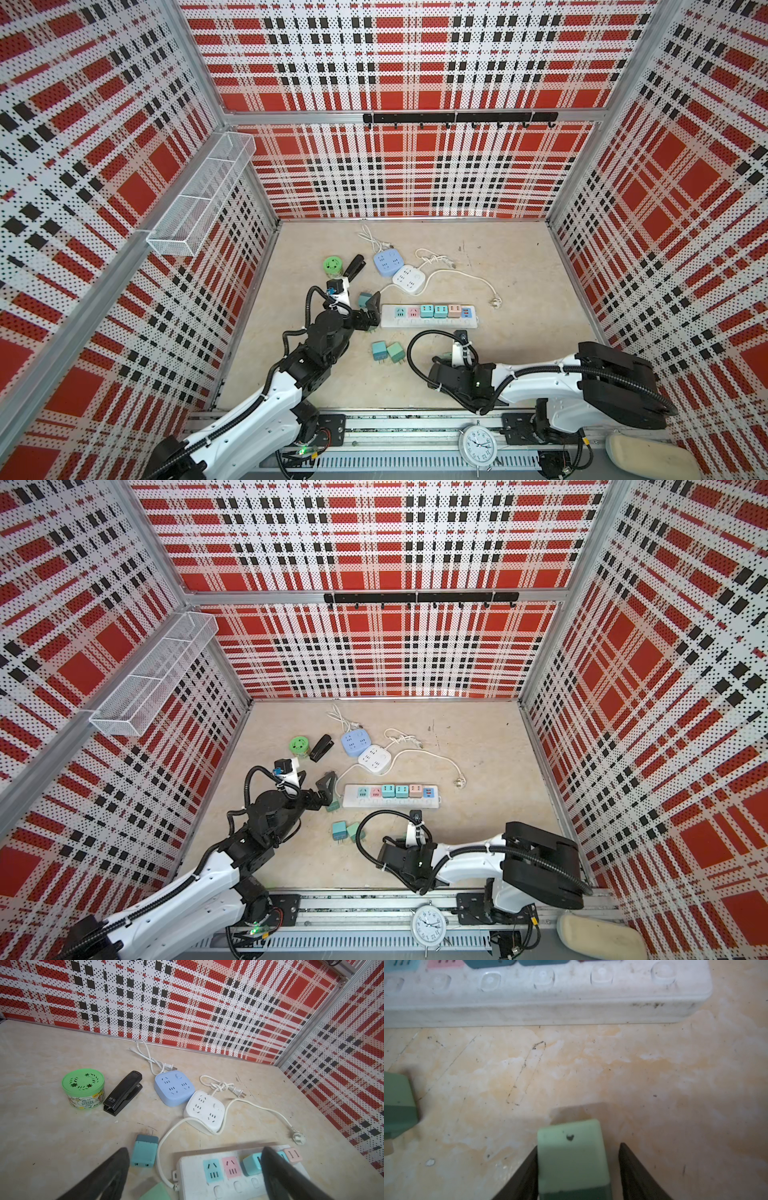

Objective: Insert the plug
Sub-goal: 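Lift the light green adapter with the right gripper while the left gripper reaches toward it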

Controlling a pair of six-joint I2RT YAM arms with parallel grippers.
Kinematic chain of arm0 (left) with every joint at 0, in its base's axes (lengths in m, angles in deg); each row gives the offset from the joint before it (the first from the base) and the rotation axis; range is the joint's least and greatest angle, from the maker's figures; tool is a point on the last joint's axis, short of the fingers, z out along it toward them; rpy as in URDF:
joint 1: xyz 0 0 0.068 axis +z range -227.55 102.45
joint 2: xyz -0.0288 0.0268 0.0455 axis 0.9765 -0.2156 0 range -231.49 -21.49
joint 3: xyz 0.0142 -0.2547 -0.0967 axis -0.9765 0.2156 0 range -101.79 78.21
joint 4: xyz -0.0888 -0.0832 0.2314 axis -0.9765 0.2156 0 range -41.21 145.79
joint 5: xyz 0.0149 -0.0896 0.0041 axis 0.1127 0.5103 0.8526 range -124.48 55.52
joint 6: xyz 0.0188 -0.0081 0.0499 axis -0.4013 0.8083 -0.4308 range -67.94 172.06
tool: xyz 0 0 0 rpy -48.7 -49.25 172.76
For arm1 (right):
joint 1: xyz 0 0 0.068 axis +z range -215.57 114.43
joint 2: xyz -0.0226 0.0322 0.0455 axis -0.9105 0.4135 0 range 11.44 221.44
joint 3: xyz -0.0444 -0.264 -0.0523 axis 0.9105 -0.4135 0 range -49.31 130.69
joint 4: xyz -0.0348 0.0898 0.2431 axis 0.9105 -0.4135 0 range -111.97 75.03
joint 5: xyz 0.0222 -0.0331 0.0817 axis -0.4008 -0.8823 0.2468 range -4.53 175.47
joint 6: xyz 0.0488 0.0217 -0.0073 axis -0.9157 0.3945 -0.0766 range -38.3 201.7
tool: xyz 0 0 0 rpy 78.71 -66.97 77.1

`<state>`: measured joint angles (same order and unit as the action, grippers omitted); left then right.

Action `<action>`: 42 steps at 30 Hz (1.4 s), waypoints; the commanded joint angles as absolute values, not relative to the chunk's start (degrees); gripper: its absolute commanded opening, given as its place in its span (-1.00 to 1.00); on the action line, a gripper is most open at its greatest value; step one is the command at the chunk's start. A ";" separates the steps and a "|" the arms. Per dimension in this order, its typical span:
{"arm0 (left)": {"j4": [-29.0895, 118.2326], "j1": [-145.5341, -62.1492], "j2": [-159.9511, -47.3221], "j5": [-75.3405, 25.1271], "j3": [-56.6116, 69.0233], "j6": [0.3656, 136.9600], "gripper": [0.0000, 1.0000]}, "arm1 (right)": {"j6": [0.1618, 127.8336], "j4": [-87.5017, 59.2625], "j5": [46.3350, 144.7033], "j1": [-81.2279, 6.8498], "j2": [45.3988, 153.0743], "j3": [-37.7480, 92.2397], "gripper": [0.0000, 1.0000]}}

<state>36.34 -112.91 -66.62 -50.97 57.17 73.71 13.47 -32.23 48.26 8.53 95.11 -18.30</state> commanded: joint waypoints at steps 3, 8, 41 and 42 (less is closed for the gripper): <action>34.85 -113.03 -65.80 -52.12 55.88 74.20 0.98 | 14.39 -29.27 51.15 8.16 95.64 -19.95 -0.14; 34.99 -113.05 -65.10 -53.56 56.19 74.57 0.99 | 16.33 -28.24 52.90 8.16 98.11 -18.87 -0.26; 43.22 -128.66 -68.86 -47.07 45.96 62.75 0.48 | 96.17 25.55 56.71 -7.73 57.47 -43.12 -0.78; 42.89 -129.03 -69.76 -45.75 45.71 62.31 0.46 | 95.51 27.00 56.92 -7.74 56.75 -44.84 -0.79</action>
